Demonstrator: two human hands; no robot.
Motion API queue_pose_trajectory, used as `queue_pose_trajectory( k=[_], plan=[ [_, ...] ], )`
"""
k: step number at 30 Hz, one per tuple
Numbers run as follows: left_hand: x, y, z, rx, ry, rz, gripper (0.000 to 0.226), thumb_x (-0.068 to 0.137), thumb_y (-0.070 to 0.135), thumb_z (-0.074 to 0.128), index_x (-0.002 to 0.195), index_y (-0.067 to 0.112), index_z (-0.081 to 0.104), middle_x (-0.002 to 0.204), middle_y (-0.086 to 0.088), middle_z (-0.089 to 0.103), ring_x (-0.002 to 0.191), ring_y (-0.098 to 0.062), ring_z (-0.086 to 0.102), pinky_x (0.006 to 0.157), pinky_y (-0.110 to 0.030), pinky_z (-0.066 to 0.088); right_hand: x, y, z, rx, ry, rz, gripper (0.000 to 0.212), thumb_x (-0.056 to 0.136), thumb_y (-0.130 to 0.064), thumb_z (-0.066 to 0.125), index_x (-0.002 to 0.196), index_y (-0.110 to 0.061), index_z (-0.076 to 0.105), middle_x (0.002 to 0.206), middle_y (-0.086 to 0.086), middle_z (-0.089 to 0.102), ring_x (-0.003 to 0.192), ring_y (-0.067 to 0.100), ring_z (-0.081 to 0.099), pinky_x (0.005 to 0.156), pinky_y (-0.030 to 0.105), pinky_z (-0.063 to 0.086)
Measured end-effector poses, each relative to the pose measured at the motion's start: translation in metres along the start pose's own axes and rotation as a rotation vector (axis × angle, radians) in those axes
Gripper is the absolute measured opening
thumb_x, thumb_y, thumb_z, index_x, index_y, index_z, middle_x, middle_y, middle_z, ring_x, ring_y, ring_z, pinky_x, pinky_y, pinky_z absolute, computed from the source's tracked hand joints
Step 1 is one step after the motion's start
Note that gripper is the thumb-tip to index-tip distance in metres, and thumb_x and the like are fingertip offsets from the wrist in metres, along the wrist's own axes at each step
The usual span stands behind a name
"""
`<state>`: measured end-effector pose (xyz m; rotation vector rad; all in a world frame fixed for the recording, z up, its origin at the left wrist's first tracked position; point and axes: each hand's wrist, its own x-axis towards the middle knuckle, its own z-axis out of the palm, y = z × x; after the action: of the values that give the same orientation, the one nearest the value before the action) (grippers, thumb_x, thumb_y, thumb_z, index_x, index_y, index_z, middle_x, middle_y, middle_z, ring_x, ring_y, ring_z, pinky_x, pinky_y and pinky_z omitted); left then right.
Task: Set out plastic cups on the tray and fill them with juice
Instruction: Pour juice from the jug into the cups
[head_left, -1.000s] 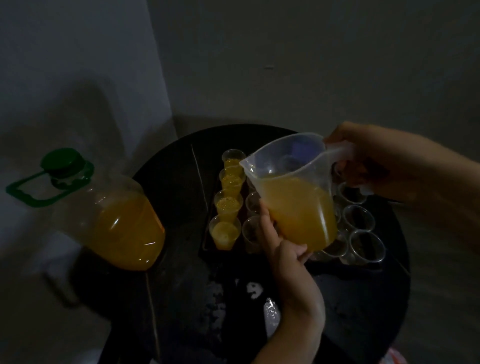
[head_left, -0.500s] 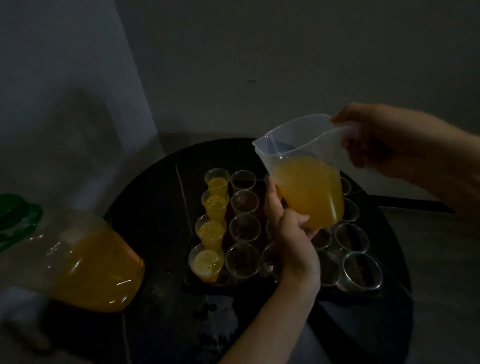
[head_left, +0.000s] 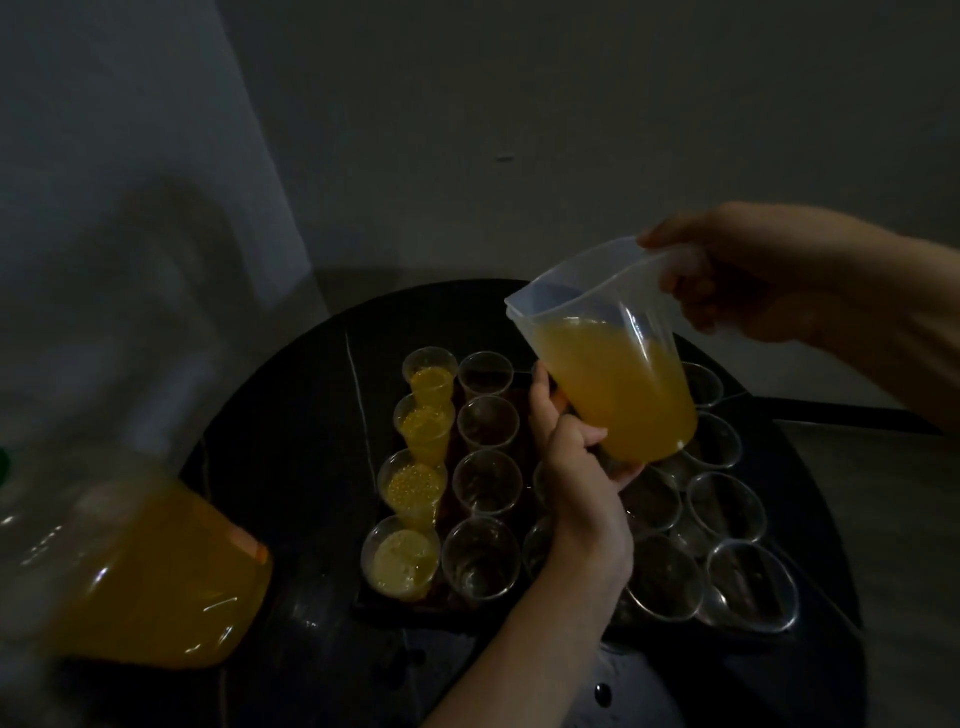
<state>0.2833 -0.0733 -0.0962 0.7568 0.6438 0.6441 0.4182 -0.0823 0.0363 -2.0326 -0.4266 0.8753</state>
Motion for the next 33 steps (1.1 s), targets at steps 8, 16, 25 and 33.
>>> queue_pose_trajectory(
  k=[8, 16, 25, 33],
  plan=[
    [0.013, -0.001, 0.001, -0.023, 0.008, -0.04, 0.064, 0.091, 0.011, 0.041, 0.141, 0.05, 0.042, 0.136, 0.002, 0.051, 0.115, -0.022, 0.055, 0.089, -0.056, 0.054, 0.019, -0.003, -0.001, -0.057, -0.031, 0.036, 0.024, 0.094, -0.039, 0.059, 0.084, -0.018, 0.06, 0.062, 0.0, 0.046, 0.053, 0.012, 0.04, 0.059, 0.029, 0.034],
    [0.016, 0.0, 0.002, -0.068, 0.028, -0.053, 0.062, 0.092, 0.01, 0.039, 0.139, 0.049, 0.044, 0.131, 0.004, 0.053, 0.111, -0.021, 0.056, 0.09, -0.059, 0.053, 0.03, -0.008, 0.001, -0.089, -0.071, 0.031, 0.024, 0.094, -0.042, 0.059, 0.091, -0.018, 0.063, 0.06, -0.001, 0.046, 0.052, 0.012, 0.04, 0.058, 0.028, 0.034],
    [0.018, 0.004, 0.003, -0.1, 0.039, -0.084, 0.062, 0.092, 0.012, 0.039, 0.141, 0.05, 0.042, 0.135, 0.001, 0.052, 0.113, -0.025, 0.056, 0.091, -0.06, 0.053, 0.04, -0.018, 0.0, -0.138, -0.13, 0.053, 0.03, 0.094, -0.046, 0.056, 0.085, -0.018, 0.061, 0.06, 0.0, 0.043, 0.052, 0.013, 0.039, 0.057, 0.028, 0.032],
    [0.016, 0.005, 0.005, -0.133, 0.065, -0.106, 0.062, 0.09, 0.011, 0.041, 0.136, 0.053, 0.043, 0.13, 0.001, 0.051, 0.111, -0.025, 0.056, 0.091, -0.061, 0.053, 0.044, -0.02, 0.003, -0.171, -0.127, 0.092, 0.035, 0.094, -0.05, 0.057, 0.081, -0.017, 0.061, 0.061, 0.0, 0.043, 0.054, 0.014, 0.039, 0.059, 0.028, 0.033]
  ],
)
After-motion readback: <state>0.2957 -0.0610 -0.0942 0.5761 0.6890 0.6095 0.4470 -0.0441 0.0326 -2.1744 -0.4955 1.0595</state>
